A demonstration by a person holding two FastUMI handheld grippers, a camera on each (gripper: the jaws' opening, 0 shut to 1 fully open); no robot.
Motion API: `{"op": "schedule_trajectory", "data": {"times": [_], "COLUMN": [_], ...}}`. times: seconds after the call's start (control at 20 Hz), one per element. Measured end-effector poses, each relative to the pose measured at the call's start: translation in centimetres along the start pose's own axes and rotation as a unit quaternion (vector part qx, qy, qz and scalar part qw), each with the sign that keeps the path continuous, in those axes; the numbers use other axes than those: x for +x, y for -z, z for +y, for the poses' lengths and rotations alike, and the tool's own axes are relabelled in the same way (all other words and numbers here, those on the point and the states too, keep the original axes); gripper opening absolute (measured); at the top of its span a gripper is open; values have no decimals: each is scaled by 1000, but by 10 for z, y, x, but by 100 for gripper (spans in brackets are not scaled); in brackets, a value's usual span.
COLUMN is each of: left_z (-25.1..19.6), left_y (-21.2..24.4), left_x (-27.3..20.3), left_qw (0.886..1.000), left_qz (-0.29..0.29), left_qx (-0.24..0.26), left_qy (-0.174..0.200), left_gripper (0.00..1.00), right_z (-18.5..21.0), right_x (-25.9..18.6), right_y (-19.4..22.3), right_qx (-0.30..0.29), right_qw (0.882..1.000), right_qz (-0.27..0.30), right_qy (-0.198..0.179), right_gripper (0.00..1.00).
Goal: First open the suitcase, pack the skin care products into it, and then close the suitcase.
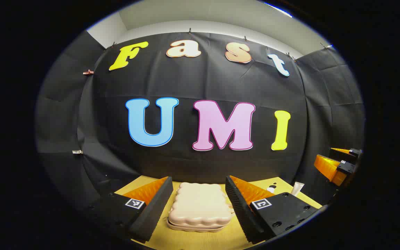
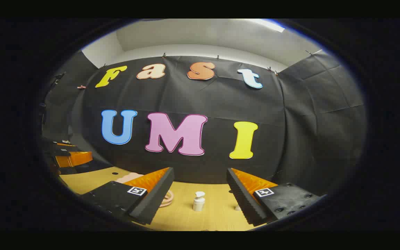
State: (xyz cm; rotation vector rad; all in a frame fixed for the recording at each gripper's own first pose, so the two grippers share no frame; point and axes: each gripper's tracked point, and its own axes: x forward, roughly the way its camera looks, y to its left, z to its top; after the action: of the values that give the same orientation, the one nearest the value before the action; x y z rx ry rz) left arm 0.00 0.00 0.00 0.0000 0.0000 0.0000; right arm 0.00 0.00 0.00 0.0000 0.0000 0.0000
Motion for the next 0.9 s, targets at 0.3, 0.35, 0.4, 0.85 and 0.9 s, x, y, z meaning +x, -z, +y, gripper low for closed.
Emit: {"op": "schedule_trajectory", "data": {"times": [0.3,0.35,0.4,0.85,0.9], "left_z": [3,2,2,-13,-13], "left_y": [19,18,18,15,15], "left_x": [-6,-6,-6,1,3], "left_qw": [1000,1000,1000,1000,1000], "left_qz": [20,19,18,14,15], "left_qx": [-6,-5,-3,12,12], "left_qy": [-5,-4,-3,19,20], "left_gripper": [96,96,96,96,96], "right_z": [-9,-9,-9,-8,-7], "right_x": [-4,-4,-3,0,0], "right_y": [4,5,4,7,8], "right_qx": [-5,-6,-6,-12,-12], "right_qw": [1000,1000,1000,1000,1000], "right_qz": [3,5,5,7,7], "right_qy": [6,6,6,2,1], "right_gripper": [96,96,96,98,96]}}
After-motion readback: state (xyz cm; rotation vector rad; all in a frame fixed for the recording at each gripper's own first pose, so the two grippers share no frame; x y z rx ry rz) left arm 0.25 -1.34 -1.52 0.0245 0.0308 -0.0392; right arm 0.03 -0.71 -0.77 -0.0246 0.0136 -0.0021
